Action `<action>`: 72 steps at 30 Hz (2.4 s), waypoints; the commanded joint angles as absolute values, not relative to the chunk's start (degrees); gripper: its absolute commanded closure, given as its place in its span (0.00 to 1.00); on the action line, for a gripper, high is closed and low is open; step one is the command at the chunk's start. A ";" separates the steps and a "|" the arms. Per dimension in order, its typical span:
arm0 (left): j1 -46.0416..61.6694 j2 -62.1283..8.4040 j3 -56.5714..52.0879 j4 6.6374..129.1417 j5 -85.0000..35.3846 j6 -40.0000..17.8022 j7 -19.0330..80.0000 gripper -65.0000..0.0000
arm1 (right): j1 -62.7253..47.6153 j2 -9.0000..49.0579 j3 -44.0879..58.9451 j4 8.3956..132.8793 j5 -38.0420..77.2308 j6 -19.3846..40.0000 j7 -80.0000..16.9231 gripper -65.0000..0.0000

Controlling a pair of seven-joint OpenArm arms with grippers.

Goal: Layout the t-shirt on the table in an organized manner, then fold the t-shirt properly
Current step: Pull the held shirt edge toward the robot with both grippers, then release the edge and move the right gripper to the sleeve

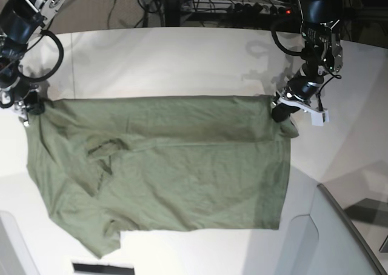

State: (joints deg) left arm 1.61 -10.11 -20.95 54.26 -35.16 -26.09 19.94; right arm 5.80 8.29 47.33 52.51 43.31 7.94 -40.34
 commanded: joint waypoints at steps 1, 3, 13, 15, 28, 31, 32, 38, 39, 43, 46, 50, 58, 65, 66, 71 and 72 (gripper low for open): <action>2.07 -11.65 -21.14 54.99 -34.07 -25.10 21.05 1.00 | 6.11 9.45 47.25 53.67 43.56 8.22 -40.04 1.00; 2.59 -12.79 -20.53 56.57 -34.24 -25.10 21.14 1.00 | 4.97 9.45 47.25 55.43 43.47 8.22 -40.04 1.00; 11.21 -14.90 -21.23 72.40 -34.15 -25.01 30.11 1.00 | -3.74 8.22 47.34 71.43 43.91 8.13 -49.01 1.00; 13.93 -15.08 -21.23 76.00 -34.15 -25.01 30.55 1.00 | -6.11 6.90 47.69 75.12 43.91 8.13 -49.98 1.00; 22.64 -15.25 -25.71 79.87 -34.07 -25.01 30.29 1.00 | -16.40 2.95 47.43 84.09 44.00 8.13 -51.47 1.00; 22.64 -15.25 -26.42 79.87 -33.36 -25.01 30.29 1.00 | -17.10 2.95 47.43 84.09 44.00 8.13 -51.38 1.00; 22.64 -15.25 -26.42 79.87 -32.22 -25.01 30.29 1.00 | -17.10 2.95 47.43 83.91 43.91 8.13 -51.38 1.00; 22.55 -12.53 -26.15 82.86 -25.36 -25.01 30.29 1.00 | -17.10 2.95 47.52 83.91 43.82 8.13 -51.38 1.00; 22.55 -12.09 -26.24 83.30 -24.75 -25.01 30.29 1.00 | -17.10 2.95 47.60 83.91 43.82 8.13 -51.38 1.00; 22.64 -11.91 -26.15 83.82 -23.96 -25.01 30.55 1.00 | -17.19 2.24 47.78 83.82 43.74 7.96 -51.38 1.00; 22.64 -12.18 -26.24 83.82 -23.96 -25.01 30.64 1.00 | -17.19 1.89 47.96 83.82 43.65 7.87 -51.38 0.87; 23.69 -12.44 -26.42 83.82 -23.96 -25.01 30.64 0.80 | -17.19 1.71 47.96 83.91 43.74 7.87 -51.38 0.54; 23.78 -13.32 -35.03 86.02 -24.04 -25.01 30.64 0.23 | -19.65 1.71 48.75 91.03 43.65 7.87 -50.86 0.40; 19.74 -17.63 -39.96 87.52 -24.04 -25.01 30.73 0.23 | -12.70 12.26 45.05 90.15 43.47 7.87 -50.95 0.39; 18.51 -17.89 -38.11 87.60 -24.04 -25.01 30.73 0.23 | -9.98 15.43 41.01 86.81 43.47 7.96 -50.86 0.39; 14.81 -17.89 -30.02 87.96 -23.96 -25.01 30.73 0.23 | 8.04 27.38 21.05 63.60 43.47 8.13 -44.35 0.40; 14.37 -17.80 -28.53 87.96 -23.96 -25.01 30.73 0.23 | 11.65 28.62 16.92 58.42 43.47 8.22 -41.27 0.40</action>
